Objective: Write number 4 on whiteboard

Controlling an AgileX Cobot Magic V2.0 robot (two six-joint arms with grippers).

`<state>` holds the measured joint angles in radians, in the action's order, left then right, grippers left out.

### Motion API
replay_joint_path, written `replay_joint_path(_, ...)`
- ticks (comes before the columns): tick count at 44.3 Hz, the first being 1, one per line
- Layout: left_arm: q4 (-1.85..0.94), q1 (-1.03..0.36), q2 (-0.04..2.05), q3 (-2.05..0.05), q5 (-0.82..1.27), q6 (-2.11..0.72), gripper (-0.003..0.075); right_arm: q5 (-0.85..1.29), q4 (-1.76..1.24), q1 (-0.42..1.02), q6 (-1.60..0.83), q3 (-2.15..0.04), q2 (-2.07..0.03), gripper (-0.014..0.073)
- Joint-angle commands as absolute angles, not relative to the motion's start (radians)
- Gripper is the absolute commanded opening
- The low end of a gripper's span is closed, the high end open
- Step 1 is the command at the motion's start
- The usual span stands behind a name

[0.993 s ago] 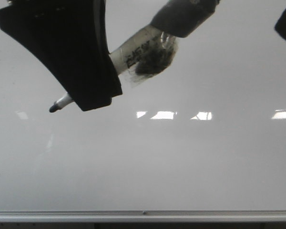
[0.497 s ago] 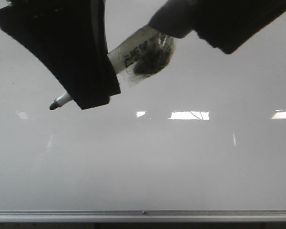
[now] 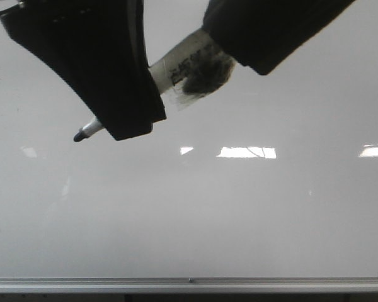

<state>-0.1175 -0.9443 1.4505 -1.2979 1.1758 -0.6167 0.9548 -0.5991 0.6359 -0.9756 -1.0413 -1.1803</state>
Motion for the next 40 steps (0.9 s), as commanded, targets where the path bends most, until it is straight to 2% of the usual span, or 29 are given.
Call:
replay_joint_path(1, -0.140, -0.950, 1.423, -1.331, 1.148, -0.618, -0.0020, 0.936, -0.647, 0.637, -0.985, -1.075, -1.164, 0.0288)
replay_joint_path(18, -0.142, -0.950, 1.423, -1.331, 1.146, -0.598, -0.0003, 0.984, -0.649, 0.637, -0.985, -1.075, -1.164, -0.0075)
replay_joint_path(23, -0.142, -0.950, 1.423, -1.331, 1.146, -0.581, 0.0104, 0.993, -0.649, 0.636, -0.980, -1.074, -1.164, -0.0064)
replay_joint_path(30, -0.089, -0.922, 1.390, -1.331, 1.158, -0.531, 0.0351, 1.000, -0.634, 0.611, -0.942, -1.074, -1.153, -0.0064)
replay_joint_path(32, -0.083, -0.901, 1.374, -1.331, 1.165, -0.522, 0.0400, 1.004, -0.624, 0.592, -0.919, -1.074, -1.147, -0.0064)
replay_joint_path(35, -0.083, -0.858, 1.343, -1.331, 1.183, -0.517, 0.0441, 1.011, -0.600, 0.562, -0.881, -1.074, -1.128, -0.0064)
replay_joint_path(40, -0.083, -0.779, 1.270, -1.331, 1.187, -0.485, 0.0442, 1.034, -0.561, 0.492, -0.805, -1.074, -1.087, -0.0064)
